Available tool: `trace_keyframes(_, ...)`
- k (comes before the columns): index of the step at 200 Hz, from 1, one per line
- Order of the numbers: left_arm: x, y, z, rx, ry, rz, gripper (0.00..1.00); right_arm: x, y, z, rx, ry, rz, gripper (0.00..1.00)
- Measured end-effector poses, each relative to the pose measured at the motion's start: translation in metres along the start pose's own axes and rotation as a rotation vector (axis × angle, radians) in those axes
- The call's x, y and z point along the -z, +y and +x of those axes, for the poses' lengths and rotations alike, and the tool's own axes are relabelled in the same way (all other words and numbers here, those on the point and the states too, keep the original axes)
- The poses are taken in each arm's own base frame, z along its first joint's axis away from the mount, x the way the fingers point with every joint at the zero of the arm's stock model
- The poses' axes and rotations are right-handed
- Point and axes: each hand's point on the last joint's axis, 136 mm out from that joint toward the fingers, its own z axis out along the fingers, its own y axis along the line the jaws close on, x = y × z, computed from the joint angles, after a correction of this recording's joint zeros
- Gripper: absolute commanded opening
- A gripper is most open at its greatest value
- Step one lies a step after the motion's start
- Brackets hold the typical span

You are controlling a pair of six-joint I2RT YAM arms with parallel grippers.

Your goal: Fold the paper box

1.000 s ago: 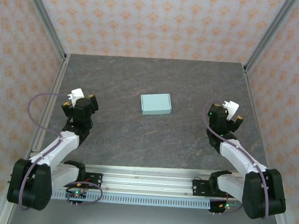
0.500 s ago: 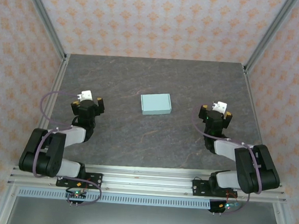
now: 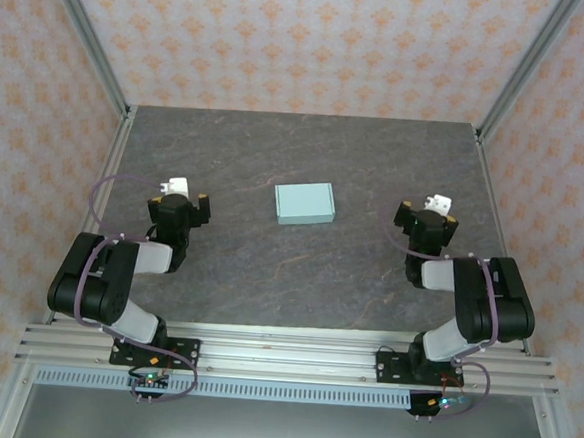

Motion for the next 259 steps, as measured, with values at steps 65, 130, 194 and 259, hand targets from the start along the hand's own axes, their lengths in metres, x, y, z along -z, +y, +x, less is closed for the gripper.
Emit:
trace_keyframes(65, 0.0000, 0.0000, -0.0002, 0.000, -0.001, 0.000, 1.00, -0.0010, 0.0023, 0.0061, -0.012, 0.032, -0.020, 0.99)
trace_keyframes(130, 0.0000, 0.0000, -0.0002, 0.000, -0.001, 0.000, 1.00, -0.0010, 0.0023, 0.0081, -0.010, 0.040, -0.021, 0.99)
trace_keyframes(194, 0.0000, 0.0000, -0.0002, 0.000, -0.001, 0.000, 1.00, -0.0010, 0.0023, 0.0081, -0.010, 0.040, -0.021, 0.99)
trace_keyframes(259, 0.0000, 0.0000, -0.0003, 0.000, -0.001, 0.000, 1.00, -0.0010, 0.0023, 0.0081, -0.010, 0.040, -0.021, 0.99)
